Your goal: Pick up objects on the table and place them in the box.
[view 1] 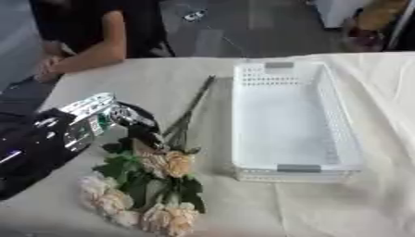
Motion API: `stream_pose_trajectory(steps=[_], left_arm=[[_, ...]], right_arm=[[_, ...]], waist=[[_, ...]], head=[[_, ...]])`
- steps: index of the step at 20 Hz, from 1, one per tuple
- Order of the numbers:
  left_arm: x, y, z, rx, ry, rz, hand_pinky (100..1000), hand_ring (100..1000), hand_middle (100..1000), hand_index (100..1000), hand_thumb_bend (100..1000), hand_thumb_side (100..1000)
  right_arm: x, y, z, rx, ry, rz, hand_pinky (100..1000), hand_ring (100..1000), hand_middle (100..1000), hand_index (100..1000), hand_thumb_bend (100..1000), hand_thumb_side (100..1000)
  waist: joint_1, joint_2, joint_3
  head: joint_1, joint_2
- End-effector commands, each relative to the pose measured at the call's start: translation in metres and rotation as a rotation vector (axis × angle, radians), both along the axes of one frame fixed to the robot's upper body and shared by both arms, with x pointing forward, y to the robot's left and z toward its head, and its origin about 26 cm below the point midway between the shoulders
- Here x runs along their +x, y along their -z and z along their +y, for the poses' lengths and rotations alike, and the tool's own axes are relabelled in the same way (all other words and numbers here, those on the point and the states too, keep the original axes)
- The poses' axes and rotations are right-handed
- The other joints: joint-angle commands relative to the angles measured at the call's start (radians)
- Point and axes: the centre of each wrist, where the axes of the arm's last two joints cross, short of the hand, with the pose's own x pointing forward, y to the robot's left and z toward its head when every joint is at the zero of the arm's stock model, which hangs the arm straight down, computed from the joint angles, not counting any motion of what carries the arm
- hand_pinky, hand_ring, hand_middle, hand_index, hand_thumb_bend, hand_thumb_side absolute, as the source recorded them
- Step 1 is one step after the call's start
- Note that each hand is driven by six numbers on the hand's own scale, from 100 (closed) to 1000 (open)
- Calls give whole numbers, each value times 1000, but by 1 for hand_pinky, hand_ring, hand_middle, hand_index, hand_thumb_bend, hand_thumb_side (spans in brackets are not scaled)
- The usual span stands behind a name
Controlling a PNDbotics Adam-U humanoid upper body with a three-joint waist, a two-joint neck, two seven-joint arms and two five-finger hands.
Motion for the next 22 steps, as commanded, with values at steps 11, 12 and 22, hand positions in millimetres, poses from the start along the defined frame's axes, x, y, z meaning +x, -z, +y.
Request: stream_pose_trajectory(steps=[11, 12, 22], left_arm=[[0, 30, 45, -140, -316, -95, 190, 267, 369, 475, 100, 411], [-3, 34, 48, -198, -368, -105, 151, 234, 353, 460, 100, 424], [-39, 56, 35, -912, -801, -252, 100, 100, 225, 334, 100, 420]], right_arm=[[0, -15, 0, -16, -4, -40, 644, 809, 952, 1000, 100, 301], [0, -15, 0, -14, -3, -42, 644, 809, 952, 1000, 100, 301], [0, -15, -1, -4, 8, -50, 643, 809, 952, 1000, 100, 300]], waist=[[-12, 3, 3], [-14, 5, 4], [-24, 17, 10]], head=[[2, -2], [0, -2], [-9, -2]])
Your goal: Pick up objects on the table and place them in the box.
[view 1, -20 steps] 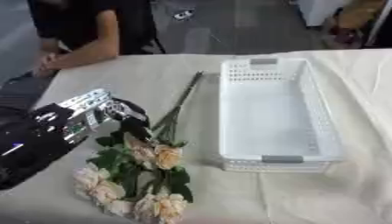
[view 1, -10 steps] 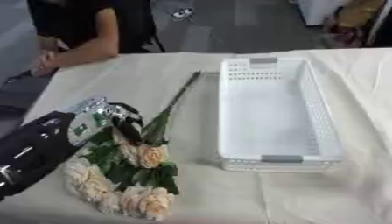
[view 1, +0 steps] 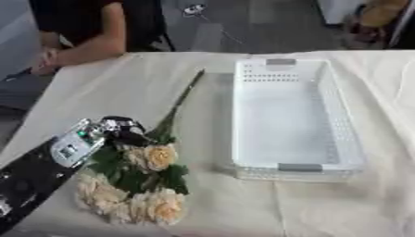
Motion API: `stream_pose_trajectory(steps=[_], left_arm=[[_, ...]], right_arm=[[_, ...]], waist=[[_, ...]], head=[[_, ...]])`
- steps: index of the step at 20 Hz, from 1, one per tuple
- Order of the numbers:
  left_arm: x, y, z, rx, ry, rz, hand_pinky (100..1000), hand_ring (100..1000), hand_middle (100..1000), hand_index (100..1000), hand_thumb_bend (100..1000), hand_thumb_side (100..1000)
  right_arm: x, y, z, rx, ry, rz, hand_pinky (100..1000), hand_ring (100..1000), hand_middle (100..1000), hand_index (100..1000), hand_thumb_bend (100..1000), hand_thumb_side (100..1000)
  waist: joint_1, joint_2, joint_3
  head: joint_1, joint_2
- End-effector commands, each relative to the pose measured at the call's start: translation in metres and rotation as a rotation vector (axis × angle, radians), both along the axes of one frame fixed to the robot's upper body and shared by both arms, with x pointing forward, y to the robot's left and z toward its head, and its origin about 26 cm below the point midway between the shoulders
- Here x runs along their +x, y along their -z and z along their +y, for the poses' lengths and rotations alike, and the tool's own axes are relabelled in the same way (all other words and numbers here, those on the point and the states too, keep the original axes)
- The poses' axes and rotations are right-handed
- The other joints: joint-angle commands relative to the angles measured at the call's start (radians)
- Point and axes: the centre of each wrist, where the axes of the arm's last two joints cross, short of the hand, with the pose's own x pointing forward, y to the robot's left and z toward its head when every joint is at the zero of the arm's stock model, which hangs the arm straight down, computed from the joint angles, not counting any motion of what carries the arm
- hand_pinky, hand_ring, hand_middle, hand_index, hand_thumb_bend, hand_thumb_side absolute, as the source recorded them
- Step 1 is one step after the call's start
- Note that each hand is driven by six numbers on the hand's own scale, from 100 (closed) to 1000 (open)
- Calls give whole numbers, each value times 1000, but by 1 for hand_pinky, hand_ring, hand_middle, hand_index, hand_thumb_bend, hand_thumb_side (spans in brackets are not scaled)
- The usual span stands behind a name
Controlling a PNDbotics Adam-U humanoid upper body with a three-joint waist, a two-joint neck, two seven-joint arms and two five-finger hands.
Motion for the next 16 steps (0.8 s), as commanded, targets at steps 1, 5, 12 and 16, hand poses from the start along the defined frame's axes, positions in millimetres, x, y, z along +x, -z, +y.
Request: stream_pose_trajectory(steps=[1, 5, 12, 16], left_arm=[[-2, -8, -9, -156, -93, -87, 100, 100, 225, 334, 100, 430], [-9, -11, -19, -301, -178, -180, 100, 100, 225, 334, 100, 465], [-4, -31, -32, -433, -249, -348, 100, 100, 218, 327, 100, 480], [5, -52, -35, -443, -234, -424, 100, 100, 217, 326, 100, 461]], right_arm=[[0, -14, 0, -11, 0, -43, 643, 808, 952, 1000, 100, 300], [-1, -14, -1, -9, 4, -44, 643, 808, 952, 1000, 100, 300], [-1, -13, -2, -9, 9, -41, 643, 809, 952, 1000, 100, 298], [-1, -12, -2, -10, 11, -38, 643, 809, 952, 1000, 100, 297]], waist=[[-6, -5, 2], [-7, -4, 5], [-9, -5, 8], [-10, -6, 9]], head=[[-9, -2], [-15, -2], [-22, -2], [-22, -2]])
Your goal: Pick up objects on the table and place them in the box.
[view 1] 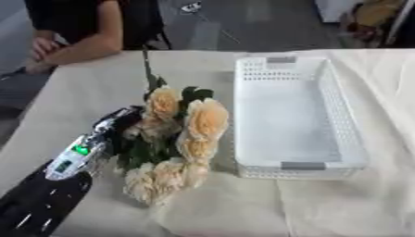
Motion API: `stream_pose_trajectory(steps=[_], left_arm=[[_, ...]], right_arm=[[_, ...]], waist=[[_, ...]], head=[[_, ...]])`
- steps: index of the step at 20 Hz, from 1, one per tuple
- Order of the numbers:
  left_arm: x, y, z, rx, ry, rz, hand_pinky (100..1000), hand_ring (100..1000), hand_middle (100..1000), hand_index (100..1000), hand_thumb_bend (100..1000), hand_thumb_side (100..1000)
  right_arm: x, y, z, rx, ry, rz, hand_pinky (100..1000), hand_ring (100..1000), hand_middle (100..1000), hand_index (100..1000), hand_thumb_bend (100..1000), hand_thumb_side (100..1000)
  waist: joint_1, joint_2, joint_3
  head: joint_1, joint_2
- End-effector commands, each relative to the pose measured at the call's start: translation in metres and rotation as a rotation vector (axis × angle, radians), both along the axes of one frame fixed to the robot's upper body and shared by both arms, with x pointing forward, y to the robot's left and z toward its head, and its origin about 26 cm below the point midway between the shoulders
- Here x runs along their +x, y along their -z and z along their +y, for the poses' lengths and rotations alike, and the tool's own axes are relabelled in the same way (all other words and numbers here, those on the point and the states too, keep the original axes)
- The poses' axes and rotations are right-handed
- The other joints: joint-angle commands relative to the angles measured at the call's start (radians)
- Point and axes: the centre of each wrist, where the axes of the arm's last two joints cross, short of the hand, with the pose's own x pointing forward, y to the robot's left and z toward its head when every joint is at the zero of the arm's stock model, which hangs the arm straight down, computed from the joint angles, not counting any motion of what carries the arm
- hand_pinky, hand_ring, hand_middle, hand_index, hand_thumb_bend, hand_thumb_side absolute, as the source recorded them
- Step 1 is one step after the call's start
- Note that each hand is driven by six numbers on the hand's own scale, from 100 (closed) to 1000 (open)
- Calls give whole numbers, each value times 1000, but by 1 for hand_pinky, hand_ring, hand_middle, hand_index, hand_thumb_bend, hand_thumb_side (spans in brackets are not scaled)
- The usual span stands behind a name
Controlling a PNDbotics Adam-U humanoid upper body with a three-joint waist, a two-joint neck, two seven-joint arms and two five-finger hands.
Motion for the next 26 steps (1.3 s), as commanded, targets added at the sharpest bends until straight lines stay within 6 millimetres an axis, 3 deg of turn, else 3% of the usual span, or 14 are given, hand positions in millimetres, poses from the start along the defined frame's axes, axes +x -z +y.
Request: stream_pose_trajectory(steps=[1, 11, 12, 13, 14, 15, 21, 26], left_arm=[[10, -33, 3, 24, -1, -95, 100, 100, 217, 326, 100, 461], [27, -156, 11, 312, 106, -245, 100, 100, 219, 329, 100, 351], [28, -166, 10, 336, 119, -251, 100, 100, 220, 330, 100, 332], [29, -178, 8, 362, 134, -258, 100, 100, 221, 330, 100, 254], [30, -187, 6, 384, 149, -262, 100, 100, 220, 331, 100, 323], [32, -196, 3, 402, 164, -264, 100, 100, 220, 331, 100, 323], [60, -223, -18, 414, 194, -282, 100, 100, 217, 328, 100, 328], [91, -226, -44, 364, 208, -302, 100, 100, 216, 327, 100, 341]], right_arm=[[-1, -11, -1, -16, 2, -34, 643, 809, 952, 1000, 100, 297], [-1, -10, -3, -33, 3, -20, 643, 809, 953, 1000, 100, 299], [-1, -10, -3, -35, 3, -19, 643, 809, 953, 1000, 100, 299], [-1, -10, -3, -37, 3, -17, 643, 809, 953, 1000, 100, 308], [-1, -9, -3, -38, 2, -15, 643, 809, 953, 1000, 100, 299], [-1, -9, -3, -40, 2, -13, 643, 809, 953, 1000, 100, 299], [-1, -8, -3, -43, -3, -5, 643, 809, 953, 1000, 100, 299], [0, -7, -2, -40, -7, -2, 642, 808, 953, 1000, 100, 301]], waist=[[-3, -9, 2], [11, -20, -2], [12, -22, -3], [13, -23, -3], [15, -25, -3], [16, -27, -3], [18, -34, -6], [17, -34, -7]], head=[[-6, -2], [-4, -2], [-4, -2], [-3, -2], [-1, -2], [1, -2], [12, -2], [18, -2]])
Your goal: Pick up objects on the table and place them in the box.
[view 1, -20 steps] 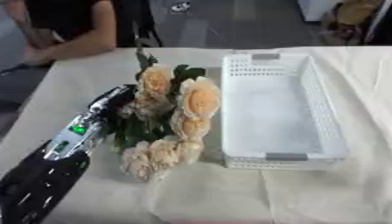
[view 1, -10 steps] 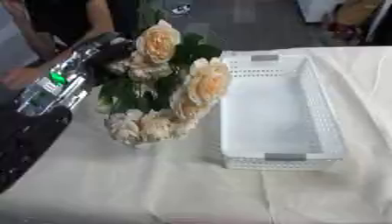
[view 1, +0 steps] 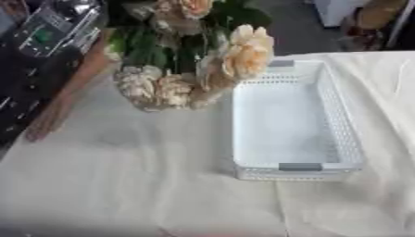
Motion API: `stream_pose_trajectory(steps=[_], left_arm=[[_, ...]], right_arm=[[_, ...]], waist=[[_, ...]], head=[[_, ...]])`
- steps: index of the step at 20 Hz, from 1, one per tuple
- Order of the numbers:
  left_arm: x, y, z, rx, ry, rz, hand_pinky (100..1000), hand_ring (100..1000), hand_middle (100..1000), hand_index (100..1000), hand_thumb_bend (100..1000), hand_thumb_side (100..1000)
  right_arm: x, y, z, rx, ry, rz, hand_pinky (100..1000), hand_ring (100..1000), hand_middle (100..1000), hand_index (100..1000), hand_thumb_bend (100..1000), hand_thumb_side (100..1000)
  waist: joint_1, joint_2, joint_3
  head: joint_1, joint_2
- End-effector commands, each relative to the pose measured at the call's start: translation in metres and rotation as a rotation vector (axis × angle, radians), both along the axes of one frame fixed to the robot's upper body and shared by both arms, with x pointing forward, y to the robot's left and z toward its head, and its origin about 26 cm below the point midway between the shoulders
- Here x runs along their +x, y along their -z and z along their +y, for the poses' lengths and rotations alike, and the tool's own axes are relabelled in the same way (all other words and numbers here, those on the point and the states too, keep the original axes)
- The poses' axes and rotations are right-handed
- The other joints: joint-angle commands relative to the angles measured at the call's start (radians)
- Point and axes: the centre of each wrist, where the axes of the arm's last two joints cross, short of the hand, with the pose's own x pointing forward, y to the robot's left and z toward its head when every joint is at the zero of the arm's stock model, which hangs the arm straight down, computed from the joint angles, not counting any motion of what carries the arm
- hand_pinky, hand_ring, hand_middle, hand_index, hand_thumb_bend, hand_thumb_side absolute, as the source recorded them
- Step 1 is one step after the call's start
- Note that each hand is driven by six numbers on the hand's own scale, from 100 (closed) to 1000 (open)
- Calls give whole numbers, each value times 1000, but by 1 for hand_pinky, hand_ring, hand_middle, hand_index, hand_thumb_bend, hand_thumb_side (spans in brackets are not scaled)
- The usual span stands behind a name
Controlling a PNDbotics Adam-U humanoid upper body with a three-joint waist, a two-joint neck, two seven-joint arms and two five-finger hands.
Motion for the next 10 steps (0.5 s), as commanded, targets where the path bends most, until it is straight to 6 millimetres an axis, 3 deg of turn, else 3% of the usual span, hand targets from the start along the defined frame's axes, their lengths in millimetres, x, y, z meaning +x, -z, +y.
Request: stream_pose_trajectory(steps=[1, 10], left_arm=[[16, -3, -11, -22, 2, -11, 100, 100, 216, 327, 100, 345], [51, 29, -48, -88, 21, 16, 100, 100, 214, 324, 100, 360]], right_arm=[[-1, -9, -2, -22, -2, -20, 642, 808, 953, 1000, 100, 301], [-1, -9, 1, -17, -11, -24, 642, 808, 952, 1000, 100, 296]], waist=[[-3, -14, -1], [-11, -9, -7]], head=[[9, -2], [14, -2]])
